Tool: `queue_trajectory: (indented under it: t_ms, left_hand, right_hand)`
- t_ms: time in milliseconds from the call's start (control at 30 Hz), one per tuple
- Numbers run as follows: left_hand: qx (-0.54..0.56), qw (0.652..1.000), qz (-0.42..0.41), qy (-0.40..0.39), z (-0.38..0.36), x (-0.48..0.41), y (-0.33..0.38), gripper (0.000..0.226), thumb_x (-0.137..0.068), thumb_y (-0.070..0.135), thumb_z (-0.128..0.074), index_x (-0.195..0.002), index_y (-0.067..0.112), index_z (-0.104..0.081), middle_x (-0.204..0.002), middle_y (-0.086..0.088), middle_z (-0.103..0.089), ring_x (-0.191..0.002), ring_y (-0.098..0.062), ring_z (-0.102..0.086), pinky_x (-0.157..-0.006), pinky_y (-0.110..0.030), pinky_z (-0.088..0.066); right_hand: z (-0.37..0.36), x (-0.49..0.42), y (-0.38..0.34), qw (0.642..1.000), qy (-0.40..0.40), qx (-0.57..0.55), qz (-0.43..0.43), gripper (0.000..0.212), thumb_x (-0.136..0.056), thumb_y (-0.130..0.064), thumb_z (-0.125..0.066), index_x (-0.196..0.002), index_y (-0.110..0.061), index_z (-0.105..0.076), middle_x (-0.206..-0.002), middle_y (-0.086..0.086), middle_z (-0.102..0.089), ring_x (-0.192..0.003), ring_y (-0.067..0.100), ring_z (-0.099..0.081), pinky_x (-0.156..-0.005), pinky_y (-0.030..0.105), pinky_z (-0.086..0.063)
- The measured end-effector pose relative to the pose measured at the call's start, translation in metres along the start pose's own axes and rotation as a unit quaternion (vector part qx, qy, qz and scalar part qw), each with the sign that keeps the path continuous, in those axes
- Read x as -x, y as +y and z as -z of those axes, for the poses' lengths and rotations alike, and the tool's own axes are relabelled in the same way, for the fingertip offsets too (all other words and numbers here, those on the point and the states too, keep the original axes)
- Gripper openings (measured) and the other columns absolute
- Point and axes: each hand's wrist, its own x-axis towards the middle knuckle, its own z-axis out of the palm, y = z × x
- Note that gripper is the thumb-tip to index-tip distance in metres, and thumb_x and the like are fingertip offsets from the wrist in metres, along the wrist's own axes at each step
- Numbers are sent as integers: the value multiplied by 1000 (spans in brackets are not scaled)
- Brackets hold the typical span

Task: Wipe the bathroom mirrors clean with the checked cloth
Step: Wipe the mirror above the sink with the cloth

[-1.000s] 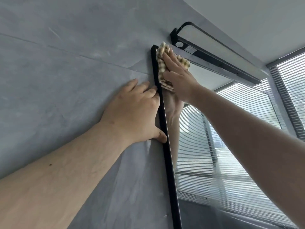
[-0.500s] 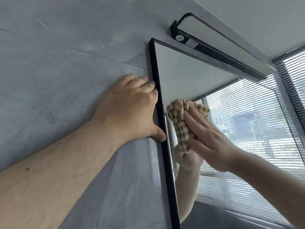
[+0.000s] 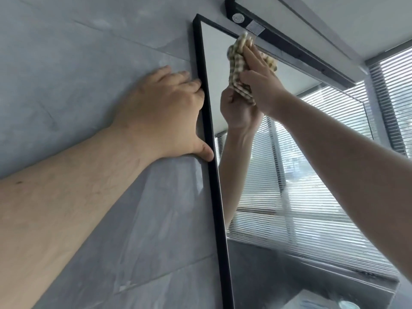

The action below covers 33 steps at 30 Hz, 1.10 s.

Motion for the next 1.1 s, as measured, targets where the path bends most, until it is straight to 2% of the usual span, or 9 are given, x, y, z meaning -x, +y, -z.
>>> queue_trajectory:
  t_ms: [200,267,367,467,567,733,867,967,1100]
  left_hand:
    - [11,1000,2,-10,2,1,1,131,-44,94,-40,-142,7,-51,-154,-7,-42,-145,-26,-33,-121,-43,-17]
    - [11,1000,6,-11,3,2,1,131,-43,94,-43,-140,7,-52,-154,-7,-44,-145,-26,-33,-122,-43,-17]
    - [15,1000,10,-20,5,2,2,131,-42,94,-44,-140,7,-52,-153,-7,-44,-145,-26,-33,-122,-43,-18]
    - [20,999,20,-33,7,4,4,133,-43,94,-44,-145,8,-46,-157,-7,-38,-147,-25,-29,-123,-42,-14]
    - [18,999,20,-38,9,5,5,132,-45,92,-46,-146,7,-45,-157,-9,-38,-147,-26,-29,-123,-42,-14]
    - [25,998,15,-47,9,10,7,121,-59,87,-54,-148,7,-41,-160,-8,-32,-150,-26,-22,-124,-44,-9]
    - [-3,997,-4,-82,9,19,14,133,-56,92,-49,-154,5,-25,-164,-12,-19,-153,-26,-12,-124,-46,-3]
    - [-4,997,-3,-83,7,27,21,141,-51,96,-45,-155,3,-21,-164,-14,-16,-153,-26,-11,-124,-46,-4]
    - [22,998,3,-58,1,35,26,137,-51,93,-46,-151,1,-30,-162,-17,-24,-151,-29,-19,-124,-47,-7]
  right_hand:
    - [-11,50,2,1000,-6,23,18,81,-79,-39,-37,-158,-35,-16,-166,-14,-2,-151,11,-2,-123,46,-9]
    - [-18,72,5,999,-7,43,33,79,-82,-36,-36,-158,-31,-15,-166,-12,-1,-149,3,1,-123,30,1]
    - [-30,114,7,993,-22,89,72,75,-87,-33,-35,-158,-24,-12,-164,-11,2,-139,-12,10,-106,2,15]
    - [-44,161,13,987,-37,105,117,72,-89,-37,-30,-155,-17,-11,-160,-8,4,-143,-9,17,-114,10,13]
    - [-54,217,22,974,-64,131,176,68,-94,-31,-31,-155,-11,-11,-165,7,-2,-153,12,5,-124,31,3]
    - [-66,285,31,959,-86,160,218,70,-96,-27,-36,-158,-10,-8,-166,13,-4,-153,30,-5,-123,49,-13]
    - [-61,271,25,956,-111,180,205,70,-96,-29,-34,-157,-11,-7,-166,11,1,-154,23,2,-125,41,-5]
    - [-54,214,5,975,-80,158,131,69,-95,-29,-34,-157,-14,-8,-164,5,4,-149,6,17,-117,16,15]
    - [-49,157,-12,988,-50,134,55,76,-86,-29,-31,-158,-14,-12,-166,9,2,-152,17,8,-103,4,20]
